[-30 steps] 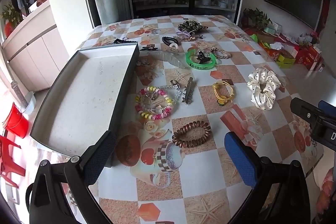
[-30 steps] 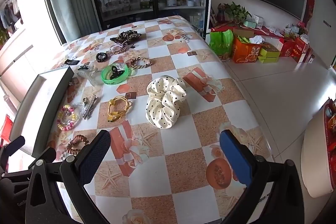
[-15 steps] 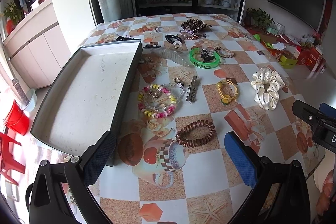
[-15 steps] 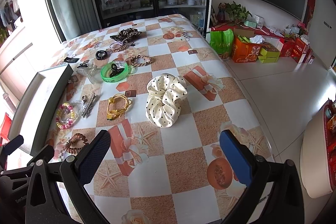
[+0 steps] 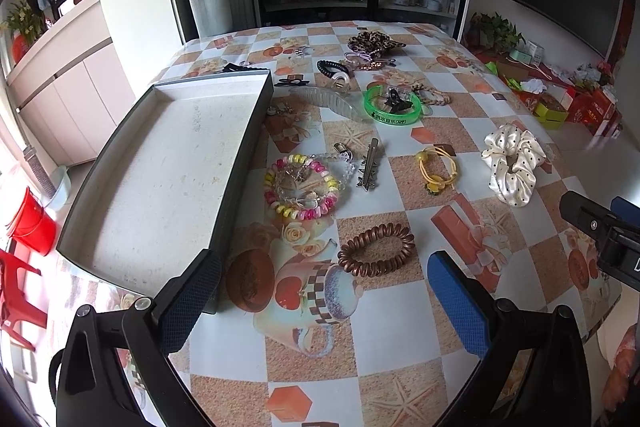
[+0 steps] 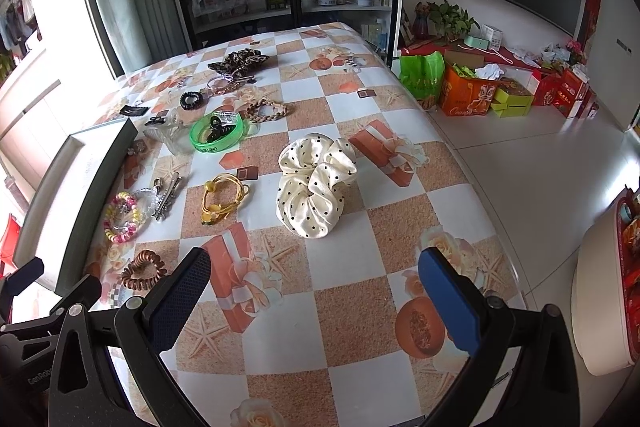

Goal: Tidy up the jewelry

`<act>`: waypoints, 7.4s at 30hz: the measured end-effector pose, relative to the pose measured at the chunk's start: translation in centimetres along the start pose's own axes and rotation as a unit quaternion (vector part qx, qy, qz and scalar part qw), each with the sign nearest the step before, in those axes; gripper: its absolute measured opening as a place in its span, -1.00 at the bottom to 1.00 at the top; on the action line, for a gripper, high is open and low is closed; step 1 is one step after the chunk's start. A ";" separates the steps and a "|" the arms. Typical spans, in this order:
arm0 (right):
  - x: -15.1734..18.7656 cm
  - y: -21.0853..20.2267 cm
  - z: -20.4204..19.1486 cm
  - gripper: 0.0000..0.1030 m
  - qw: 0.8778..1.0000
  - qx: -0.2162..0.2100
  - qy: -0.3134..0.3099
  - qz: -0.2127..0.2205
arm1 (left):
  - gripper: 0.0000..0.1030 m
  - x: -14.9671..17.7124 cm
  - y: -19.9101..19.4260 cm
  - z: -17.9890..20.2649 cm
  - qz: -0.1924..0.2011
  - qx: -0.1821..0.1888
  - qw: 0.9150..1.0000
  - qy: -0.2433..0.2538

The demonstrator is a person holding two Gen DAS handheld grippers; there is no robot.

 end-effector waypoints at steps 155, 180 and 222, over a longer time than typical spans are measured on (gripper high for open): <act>-2.4 9.4 -0.4 -0.66 0.998 -0.041 0.011 -0.046 | -0.75 0.3 5.6 2.4 -0.009 0.132 0.989 0.071; -5.5 3.8 -13.8 -0.66 0.984 -0.151 -0.084 -0.041 | -0.75 -5.1 -0.2 -10.5 0.064 0.096 0.993 -0.035; -5.4 19.0 -34.9 -0.49 0.946 -0.191 -0.183 -0.185 | -0.74 -8.7 16.2 -23.9 -0.064 -0.007 0.993 -0.102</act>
Point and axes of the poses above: each gripper's, at about its wrist camera, not at the fingertips, and y roughly the way its jaws point, z to its right, x to its underside, the point moved 2 cm from there along y, roughly the way its jaws point, and after that the axes turned 8 degrees about y, right-handed, at the moved point
